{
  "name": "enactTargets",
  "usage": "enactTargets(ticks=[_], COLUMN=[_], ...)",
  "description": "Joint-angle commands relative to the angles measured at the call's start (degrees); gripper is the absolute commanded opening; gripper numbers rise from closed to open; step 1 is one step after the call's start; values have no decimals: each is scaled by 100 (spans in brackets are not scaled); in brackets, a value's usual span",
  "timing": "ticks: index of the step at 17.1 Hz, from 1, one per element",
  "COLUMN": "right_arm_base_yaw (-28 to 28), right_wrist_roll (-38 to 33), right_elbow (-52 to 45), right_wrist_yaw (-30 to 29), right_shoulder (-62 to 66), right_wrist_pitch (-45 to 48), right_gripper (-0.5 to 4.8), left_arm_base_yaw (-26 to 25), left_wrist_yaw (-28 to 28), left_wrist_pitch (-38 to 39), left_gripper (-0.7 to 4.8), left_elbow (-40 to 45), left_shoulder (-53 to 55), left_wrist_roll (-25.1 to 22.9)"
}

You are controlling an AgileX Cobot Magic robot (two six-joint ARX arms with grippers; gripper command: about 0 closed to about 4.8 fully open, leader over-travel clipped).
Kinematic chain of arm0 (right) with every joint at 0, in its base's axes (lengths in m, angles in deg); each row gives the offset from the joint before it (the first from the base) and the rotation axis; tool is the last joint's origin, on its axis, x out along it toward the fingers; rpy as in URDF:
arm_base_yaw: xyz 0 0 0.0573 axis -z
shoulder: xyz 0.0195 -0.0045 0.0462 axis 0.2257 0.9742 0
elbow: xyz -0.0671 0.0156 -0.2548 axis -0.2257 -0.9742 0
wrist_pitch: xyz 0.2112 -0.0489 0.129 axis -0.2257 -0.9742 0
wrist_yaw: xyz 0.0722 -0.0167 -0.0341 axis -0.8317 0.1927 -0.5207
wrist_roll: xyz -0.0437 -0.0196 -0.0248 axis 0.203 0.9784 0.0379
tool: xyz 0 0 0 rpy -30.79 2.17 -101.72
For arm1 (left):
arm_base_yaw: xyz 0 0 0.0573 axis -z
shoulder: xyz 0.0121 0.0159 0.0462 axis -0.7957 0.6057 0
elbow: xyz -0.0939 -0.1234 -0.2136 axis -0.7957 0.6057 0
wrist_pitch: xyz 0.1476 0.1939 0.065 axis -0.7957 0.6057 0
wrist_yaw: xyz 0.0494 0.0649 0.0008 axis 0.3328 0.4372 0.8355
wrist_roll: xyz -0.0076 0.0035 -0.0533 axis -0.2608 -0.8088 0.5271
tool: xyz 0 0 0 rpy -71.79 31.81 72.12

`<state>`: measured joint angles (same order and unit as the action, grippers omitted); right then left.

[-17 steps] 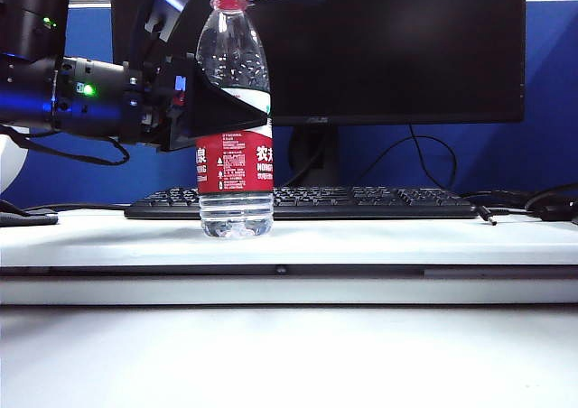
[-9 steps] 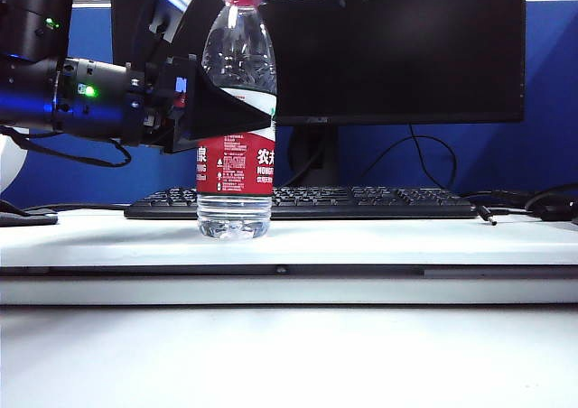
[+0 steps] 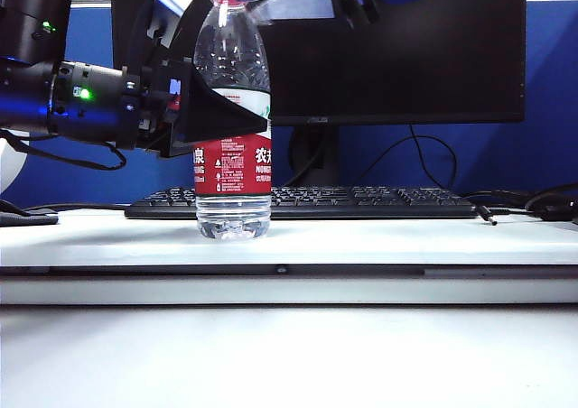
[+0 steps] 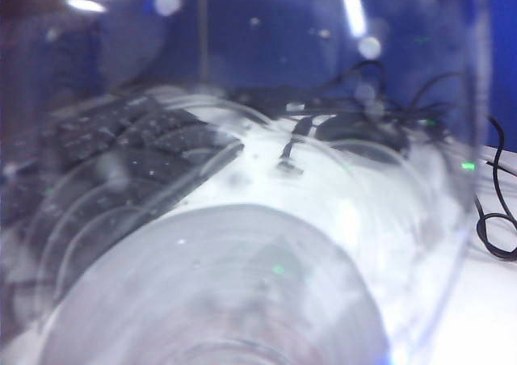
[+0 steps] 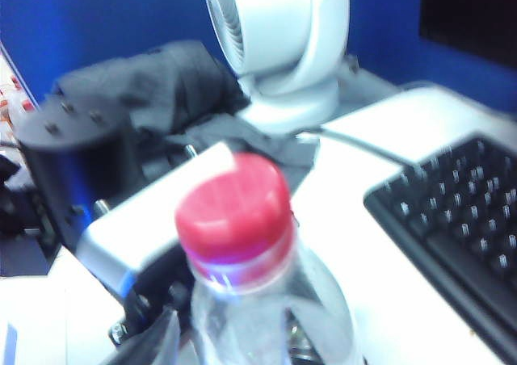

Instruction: Unscrew the cap from the plastic bottle on the table.

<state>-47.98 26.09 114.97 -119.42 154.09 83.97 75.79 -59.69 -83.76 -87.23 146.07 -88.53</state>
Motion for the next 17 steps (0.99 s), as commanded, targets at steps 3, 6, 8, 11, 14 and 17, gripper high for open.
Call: enactTargets(ticks=[3,6,8,11,14,17], right_arm_base_yaw=[-17,-205,-496,-1161,-2028,-2481], right_wrist_roll=[-96,-304,-302,-302,-291,-407], right_elbow=[24,20,17,17,15,15], right_wrist_yaw=[358,1561,2326,3639,5458,6240], right_shoulder=[-166,-472,-645,-673,-535,-387], right_wrist_pitch=[48,-42,-118,-210,66,452], right_gripper=[288,297,325,338,338,338], left_arm_base_yaw=[7,7,7,7,7,7], left_wrist_yaw=[63,63,63,63,61,61], left_wrist_pitch=[422,420,417,415,420,415], left_gripper=[316,316,316,316,316,316], left_elbow=[57,57,57,57,57,57], left_shoulder=[55,55,55,55,55,55], left_wrist_roll=[24,24,24,24,28,26])
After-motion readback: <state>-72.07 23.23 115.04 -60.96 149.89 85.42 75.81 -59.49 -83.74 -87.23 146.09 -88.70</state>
